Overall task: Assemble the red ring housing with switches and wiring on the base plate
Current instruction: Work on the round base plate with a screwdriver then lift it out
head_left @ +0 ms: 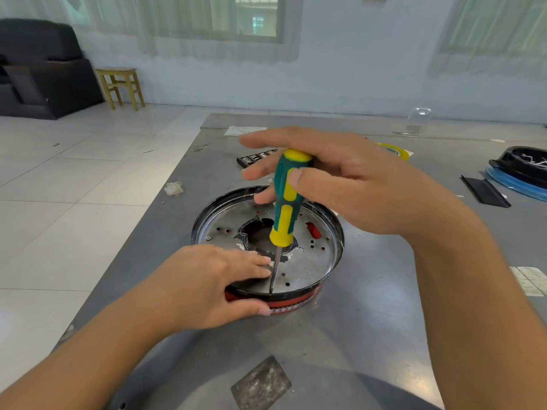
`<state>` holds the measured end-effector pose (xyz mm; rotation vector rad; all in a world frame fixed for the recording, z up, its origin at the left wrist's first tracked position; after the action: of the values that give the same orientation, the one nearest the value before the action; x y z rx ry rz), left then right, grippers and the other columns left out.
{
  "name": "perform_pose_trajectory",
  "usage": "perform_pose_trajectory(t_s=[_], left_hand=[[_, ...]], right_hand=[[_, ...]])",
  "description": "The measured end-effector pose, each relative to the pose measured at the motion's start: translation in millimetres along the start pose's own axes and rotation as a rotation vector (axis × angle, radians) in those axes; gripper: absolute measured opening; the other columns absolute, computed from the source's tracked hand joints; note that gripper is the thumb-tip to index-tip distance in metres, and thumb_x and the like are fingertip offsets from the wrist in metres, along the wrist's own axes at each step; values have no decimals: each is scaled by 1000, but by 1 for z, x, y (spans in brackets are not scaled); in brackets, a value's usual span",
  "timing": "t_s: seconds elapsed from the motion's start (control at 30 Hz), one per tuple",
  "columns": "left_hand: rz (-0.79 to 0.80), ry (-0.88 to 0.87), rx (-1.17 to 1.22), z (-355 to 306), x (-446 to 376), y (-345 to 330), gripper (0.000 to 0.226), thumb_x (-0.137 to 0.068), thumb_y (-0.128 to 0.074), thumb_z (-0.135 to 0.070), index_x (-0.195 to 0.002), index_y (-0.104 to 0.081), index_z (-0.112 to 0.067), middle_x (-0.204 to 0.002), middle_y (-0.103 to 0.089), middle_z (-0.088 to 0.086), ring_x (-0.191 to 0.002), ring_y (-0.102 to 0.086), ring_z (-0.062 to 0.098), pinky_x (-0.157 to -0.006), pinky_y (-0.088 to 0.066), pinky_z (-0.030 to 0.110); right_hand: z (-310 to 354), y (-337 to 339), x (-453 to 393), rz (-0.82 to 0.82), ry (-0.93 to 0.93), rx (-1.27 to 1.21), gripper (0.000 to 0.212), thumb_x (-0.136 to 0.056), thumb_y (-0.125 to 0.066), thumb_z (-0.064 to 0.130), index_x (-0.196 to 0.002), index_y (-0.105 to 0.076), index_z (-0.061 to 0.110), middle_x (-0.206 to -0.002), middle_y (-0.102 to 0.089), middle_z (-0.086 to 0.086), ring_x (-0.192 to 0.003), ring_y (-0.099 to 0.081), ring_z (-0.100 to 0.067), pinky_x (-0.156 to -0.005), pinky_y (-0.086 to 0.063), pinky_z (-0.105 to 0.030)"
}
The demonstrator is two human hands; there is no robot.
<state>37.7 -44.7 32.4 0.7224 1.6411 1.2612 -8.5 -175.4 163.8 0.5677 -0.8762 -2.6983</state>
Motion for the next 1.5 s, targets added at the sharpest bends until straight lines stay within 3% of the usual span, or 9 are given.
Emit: perform_pose_trajectory(t_s=[0.33,0.57,0.7,0.8,0.93,1.1,1.2,1.37,1.5], left_hand=[[-111,17,-28,-6,8,-10,45,-89,-59,-65,-114,-81,-35,-120,-76,-16,-118,-68,1,-86,-45,18],[-128,40,-24,-5,9,-11,46,-85,-61,-68,-112,-80,-36,-118,-76,-18,-113,-70,0,-78,-48,18],[-182,52,-33,-6,8,-11,47,-83,-59,-70,-108,-82,-37,-114,-77,-19,-112,-70,-1,-74,-52,20],[-209,62,-21,-7,7,-8,45,-82,-58,-69,-104,-82,-38,-111,-77,-22,-111,-69,-3,-70,-55,22],[-178,68,-33,-4,7,-10,46,-85,-55,-71,-111,-80,-42,-120,-73,-26,-121,-63,-6,-72,-57,27],[-161,71,-30,-5,7,-9,45,-86,-54,-71,-108,-79,-41,-118,-75,-25,-114,-68,-4,-70,-47,20],[-186,83,-23,-5,8,-8,44,-85,-56,-71,-108,-80,-42,-117,-74,-26,-112,-68,-6,-70,-43,18],[-235,72,6,-5,9,-9,43,-83,-58,-69,-106,-81,-41,-114,-76,-24,-112,-68,-5,-69,-47,19],[-240,58,19,-4,8,-9,43,-82,-60,-68,-105,-82,-40,-112,-77,-23,-110,-69,-4,-69,-43,16]], right_hand=[[22,8,-16,-126,76,886,39,-105,-39,53,-77,-47,27,-55,-50,3,-48,-45,-12,-51,-32,-29],[21,1,-23,371,-186,560,40,-101,-54,24,-134,-52,45,-120,-66,13,-80,-72,-2,-78,-58,-24],[27,7,-26,372,-223,612,17,-101,-60,39,-114,-67,31,-84,-78,8,-69,-76,-4,-69,-60,-22],[30,2,-34,215,-134,1012,52,-99,-41,66,-80,-61,22,-55,-67,3,-51,-66,-10,-55,-45,-29],[33,-8,-37,294,-153,966,46,-97,-42,71,-97,-61,29,-69,-72,8,-58,-68,-6,-53,-47,-28],[42,-4,-34,472,-191,550,34,-96,-70,14,-126,-64,30,-94,-75,9,-70,-75,-2,-71,-58,-20],[40,-4,-32,415,-177,686,13,-96,-70,31,-108,-68,26,-74,-77,14,-65,-75,-3,-73,-55,-23],[32,0,-38,100,-107,1162,54,-96,-44,66,-70,-51,20,-53,-58,3,-64,-63,-21,-55,-36,-30],[29,-1,-34,329,-199,737,28,-94,-67,52,-116,-63,34,-89,-71,18,-61,-73,-9,-54,-54,-22]])
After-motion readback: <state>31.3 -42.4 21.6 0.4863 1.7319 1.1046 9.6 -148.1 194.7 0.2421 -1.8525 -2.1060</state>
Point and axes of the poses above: each hand's wrist, its own x-axis away from the middle knuckle, its own y-axis out of the back of the hand, z = x × y, the point moved 8 cm from there along -x, towards the middle knuckle
